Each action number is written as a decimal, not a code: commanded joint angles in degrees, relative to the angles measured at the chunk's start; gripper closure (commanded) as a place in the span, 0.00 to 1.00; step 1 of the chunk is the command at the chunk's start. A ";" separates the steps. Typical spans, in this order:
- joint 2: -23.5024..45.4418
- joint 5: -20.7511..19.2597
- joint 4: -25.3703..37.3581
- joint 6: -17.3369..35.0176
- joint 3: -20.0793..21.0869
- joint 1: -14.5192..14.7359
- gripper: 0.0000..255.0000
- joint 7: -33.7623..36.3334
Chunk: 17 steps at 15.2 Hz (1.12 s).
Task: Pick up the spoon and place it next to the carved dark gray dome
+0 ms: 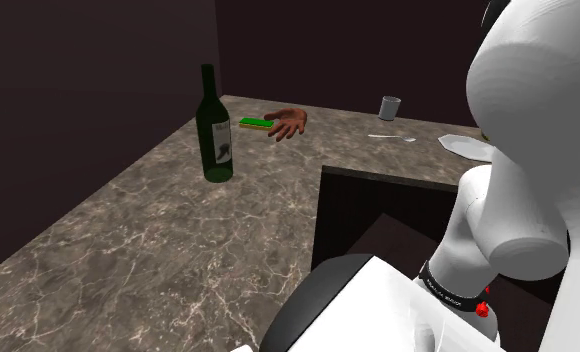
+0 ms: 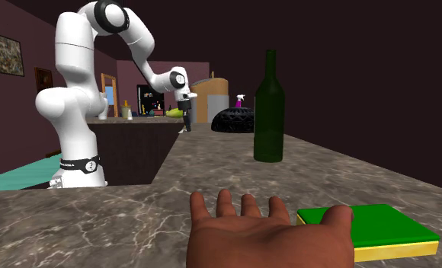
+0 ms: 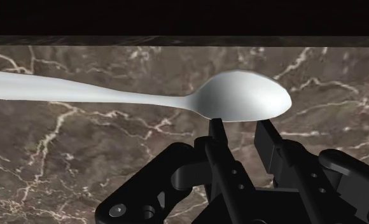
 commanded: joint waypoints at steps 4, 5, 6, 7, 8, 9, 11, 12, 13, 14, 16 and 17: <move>0.50 -0.67 0.02 0.19 -0.16 0.19 1.00 0.49; 0.50 -0.67 0.02 0.19 -0.16 0.19 1.00 0.49; 0.49 -0.65 0.02 0.18 -0.15 0.18 1.00 0.47; 0.49 -0.65 0.02 0.18 -0.15 0.18 0.00 0.47; 0.49 -0.65 0.02 0.18 -0.15 0.18 0.00 0.47; 0.49 -0.65 0.02 0.18 -0.15 0.18 0.00 0.47; 0.49 -0.65 0.02 0.18 -0.15 0.18 0.00 0.47; 0.49 -0.65 0.02 0.18 -0.15 0.18 0.00 0.47; -1.82 2.41 0.37 -1.06 0.73 -0.55 0.00 -1.62; -4.14 5.41 0.83 -2.41 1.41 -1.15 0.00 -3.71; -8.13 10.37 1.92 -5.12 1.67 -1.46 0.00 -7.19; -8.11 10.35 1.92 -5.12 1.44 -1.22 0.00 -7.17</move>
